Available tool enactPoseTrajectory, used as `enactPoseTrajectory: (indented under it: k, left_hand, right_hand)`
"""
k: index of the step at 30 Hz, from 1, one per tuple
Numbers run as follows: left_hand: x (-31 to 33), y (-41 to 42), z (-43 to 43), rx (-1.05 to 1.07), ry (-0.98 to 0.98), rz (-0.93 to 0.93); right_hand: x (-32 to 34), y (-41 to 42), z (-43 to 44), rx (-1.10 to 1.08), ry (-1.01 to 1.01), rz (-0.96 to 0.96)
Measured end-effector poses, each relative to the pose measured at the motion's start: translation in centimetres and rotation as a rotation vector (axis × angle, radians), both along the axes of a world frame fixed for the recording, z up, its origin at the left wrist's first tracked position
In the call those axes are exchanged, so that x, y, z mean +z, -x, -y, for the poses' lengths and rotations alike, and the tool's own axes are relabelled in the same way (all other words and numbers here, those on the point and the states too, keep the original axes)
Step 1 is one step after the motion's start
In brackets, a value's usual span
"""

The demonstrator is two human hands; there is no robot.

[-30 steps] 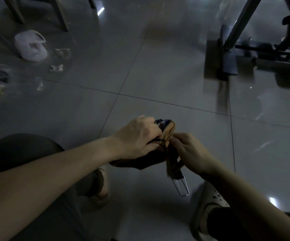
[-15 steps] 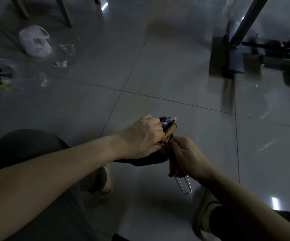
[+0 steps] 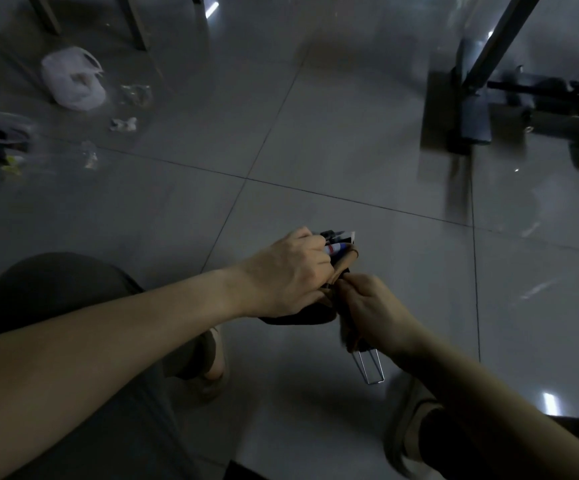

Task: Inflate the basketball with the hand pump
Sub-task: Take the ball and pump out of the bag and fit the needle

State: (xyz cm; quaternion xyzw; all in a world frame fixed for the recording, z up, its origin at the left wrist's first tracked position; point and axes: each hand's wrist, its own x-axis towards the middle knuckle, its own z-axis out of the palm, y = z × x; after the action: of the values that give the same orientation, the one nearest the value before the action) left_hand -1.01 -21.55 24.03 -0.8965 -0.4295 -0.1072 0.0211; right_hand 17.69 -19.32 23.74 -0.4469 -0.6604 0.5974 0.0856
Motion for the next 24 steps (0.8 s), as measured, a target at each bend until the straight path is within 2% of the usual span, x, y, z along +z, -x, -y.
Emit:
enactPoseTrajectory:
  k: [11,15,17,22,24]
  left_hand:
    - [-0.5,0.3,0.1,0.053,0.056,0.014]
    - [-0.7,0.9,-0.6,0.164,0.236,0.137]
    - [-0.6,1.2,-0.9,0.185,0.305,0.184]
    - [-0.3,1.1,-0.8,0.175,0.339,0.265]
    - [-0.2,0.9,-1.0,0.198,0.348,0.238]
  right_hand:
    - [-0.5,0.5,-0.8,0.121,-0.113,0.029]
    - [0.7,-0.7,-2.5,0.123,0.124,-0.021]
    - [1.2,-1.7,-3.2,0.062,0.177,-0.054]
    - [2.1,-2.5,-3.6,0.076,0.034,-0.088]
    - [2.2,-2.2,-3.4,0.159,-0.119,-0.077]
